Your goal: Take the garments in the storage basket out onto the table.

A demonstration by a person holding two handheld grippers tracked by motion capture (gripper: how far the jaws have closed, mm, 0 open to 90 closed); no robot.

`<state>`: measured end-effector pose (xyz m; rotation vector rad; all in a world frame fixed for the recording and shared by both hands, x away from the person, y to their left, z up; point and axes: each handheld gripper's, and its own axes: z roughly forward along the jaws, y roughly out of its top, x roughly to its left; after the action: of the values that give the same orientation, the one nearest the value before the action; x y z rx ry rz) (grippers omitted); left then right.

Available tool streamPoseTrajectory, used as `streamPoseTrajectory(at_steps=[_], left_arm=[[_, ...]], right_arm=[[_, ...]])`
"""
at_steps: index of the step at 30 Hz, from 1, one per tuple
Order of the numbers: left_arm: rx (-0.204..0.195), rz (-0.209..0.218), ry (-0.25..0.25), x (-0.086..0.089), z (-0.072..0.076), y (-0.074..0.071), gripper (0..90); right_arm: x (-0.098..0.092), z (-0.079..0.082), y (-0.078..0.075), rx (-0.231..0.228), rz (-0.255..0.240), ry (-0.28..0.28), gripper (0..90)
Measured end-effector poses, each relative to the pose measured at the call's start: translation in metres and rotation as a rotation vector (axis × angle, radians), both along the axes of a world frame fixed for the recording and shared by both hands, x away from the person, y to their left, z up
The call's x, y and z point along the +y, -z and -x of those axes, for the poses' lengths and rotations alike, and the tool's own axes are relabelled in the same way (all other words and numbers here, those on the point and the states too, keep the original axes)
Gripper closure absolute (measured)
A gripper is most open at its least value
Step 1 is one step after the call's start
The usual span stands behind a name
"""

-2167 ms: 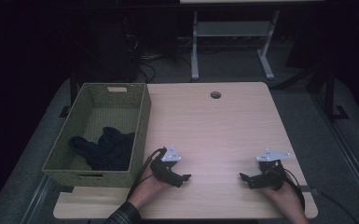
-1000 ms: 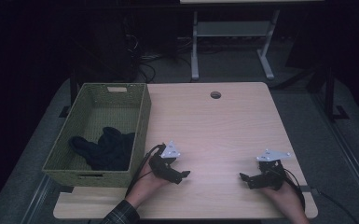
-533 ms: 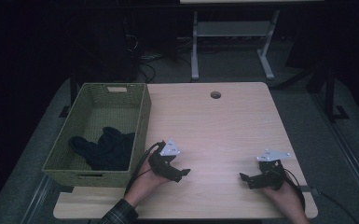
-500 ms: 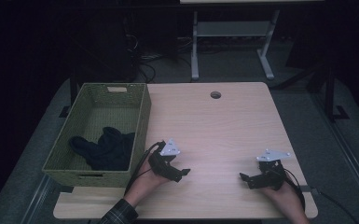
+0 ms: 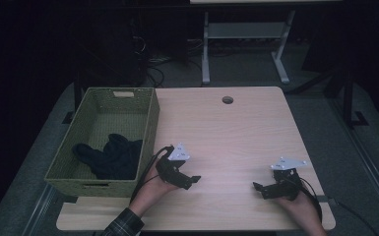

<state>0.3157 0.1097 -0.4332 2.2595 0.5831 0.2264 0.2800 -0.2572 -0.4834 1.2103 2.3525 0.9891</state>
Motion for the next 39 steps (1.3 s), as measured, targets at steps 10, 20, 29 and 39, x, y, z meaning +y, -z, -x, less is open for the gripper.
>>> streamPoseTrajectory(at_steps=[10,20,29,39], left_arm=[[-0.008,-0.002,0.008,0.000,0.000,-0.009,14.3],[-0.004,0.023,-0.007,0.002,-0.003,-0.019,14.9],[-0.006,0.029,-0.005,0.003,-0.005,-0.033,14.9],[-0.017,0.045,-0.003,0.005,-0.009,-0.052,14.8]], right_arm=[[0.000,0.000,0.000,0.000,0.000,0.000,0.8],[0.000,0.000,0.000,-0.003,0.001,-0.002,0.8],[0.000,0.000,0.000,-0.002,0.000,-0.002,0.8],[0.000,0.000,0.000,-0.002,0.000,-0.001,0.8]])
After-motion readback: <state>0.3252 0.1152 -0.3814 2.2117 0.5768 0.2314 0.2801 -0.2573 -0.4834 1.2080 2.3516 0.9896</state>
